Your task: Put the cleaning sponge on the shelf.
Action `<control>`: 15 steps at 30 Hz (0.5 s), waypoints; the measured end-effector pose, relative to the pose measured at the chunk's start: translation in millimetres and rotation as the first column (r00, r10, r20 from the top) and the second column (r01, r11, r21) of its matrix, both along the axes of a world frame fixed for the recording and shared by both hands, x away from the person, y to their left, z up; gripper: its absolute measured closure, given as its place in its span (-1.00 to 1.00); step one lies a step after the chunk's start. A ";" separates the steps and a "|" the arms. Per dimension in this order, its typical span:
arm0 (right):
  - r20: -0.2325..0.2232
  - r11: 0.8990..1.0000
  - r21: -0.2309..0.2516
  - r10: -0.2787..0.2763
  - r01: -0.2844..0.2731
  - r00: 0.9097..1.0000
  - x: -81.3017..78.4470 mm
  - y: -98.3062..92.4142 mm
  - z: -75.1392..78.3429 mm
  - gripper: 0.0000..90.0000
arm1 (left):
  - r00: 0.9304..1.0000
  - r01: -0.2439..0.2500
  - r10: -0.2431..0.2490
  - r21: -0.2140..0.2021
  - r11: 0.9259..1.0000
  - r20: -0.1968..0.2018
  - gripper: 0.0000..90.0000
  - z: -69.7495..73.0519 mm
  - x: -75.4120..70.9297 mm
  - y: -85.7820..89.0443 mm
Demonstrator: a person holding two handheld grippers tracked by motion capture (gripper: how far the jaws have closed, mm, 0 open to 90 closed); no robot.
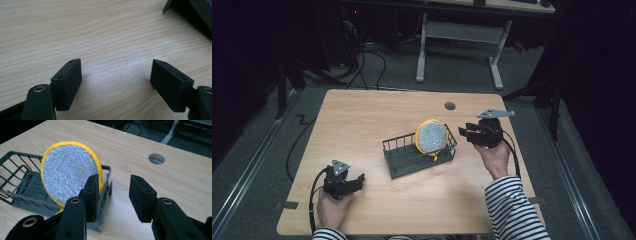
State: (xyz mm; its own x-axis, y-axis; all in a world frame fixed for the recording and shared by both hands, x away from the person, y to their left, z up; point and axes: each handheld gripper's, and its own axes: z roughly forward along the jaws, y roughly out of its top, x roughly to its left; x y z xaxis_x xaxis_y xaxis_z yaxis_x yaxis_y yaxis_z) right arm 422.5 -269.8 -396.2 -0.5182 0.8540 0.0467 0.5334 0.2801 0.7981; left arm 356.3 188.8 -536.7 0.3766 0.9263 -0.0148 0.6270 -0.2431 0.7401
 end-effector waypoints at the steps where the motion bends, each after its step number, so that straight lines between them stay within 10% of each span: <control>1: -0.007 1.000 0.002 -0.011 0.011 1.000 -3.3 -4.8 -1.0 0.34 | 1.000 0.000 0.000 0.000 1.000 0.000 -0.43 0.0 0.0 -0.1; 15: -0.002 0.992 0.071 -0.107 0.107 0.994 -43.8 -56.3 -15.1 0.37 | 1.000 0.000 0.000 0.001 1.000 0.000 -0.43 0.0 0.0 -0.1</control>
